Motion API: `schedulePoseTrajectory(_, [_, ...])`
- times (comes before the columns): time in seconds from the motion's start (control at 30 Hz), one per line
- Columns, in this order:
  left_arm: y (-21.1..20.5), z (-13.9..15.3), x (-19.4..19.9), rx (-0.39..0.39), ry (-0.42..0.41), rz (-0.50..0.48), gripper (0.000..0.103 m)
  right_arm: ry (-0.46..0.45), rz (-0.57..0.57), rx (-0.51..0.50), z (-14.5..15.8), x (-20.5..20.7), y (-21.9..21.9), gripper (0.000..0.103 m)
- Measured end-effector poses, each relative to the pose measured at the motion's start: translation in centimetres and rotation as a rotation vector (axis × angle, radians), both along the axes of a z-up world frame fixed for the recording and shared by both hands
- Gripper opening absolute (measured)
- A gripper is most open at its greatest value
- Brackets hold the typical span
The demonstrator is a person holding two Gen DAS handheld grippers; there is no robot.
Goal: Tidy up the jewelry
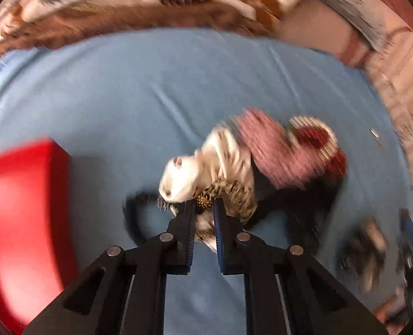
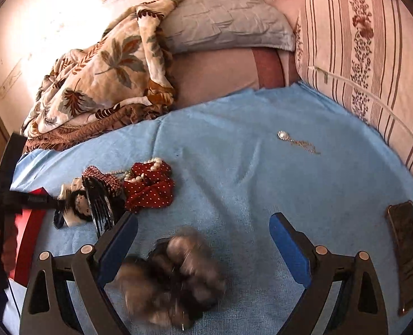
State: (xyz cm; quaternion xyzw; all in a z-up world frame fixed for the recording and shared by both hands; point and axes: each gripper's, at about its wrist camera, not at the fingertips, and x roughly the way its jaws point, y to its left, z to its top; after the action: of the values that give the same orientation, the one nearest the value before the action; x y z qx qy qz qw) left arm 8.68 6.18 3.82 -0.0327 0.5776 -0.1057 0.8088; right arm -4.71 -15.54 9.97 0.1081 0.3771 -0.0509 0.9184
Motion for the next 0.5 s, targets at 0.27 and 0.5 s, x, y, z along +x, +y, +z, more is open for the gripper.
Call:
schedulePoseTrajectory(0.27, [1.2,2.5,-9.9,-0.049,-0.056,-0.048,0.012,0.018,0.026,0.043,-0.1,0.0,0.2,0.097])
schedulePoseTrajectory(0.5, [4.3,4.6,-13.5,-0.079,-0.157,0.088,0.04,0.015,0.037,0.053,0.3,-0.3,0.5,0.097])
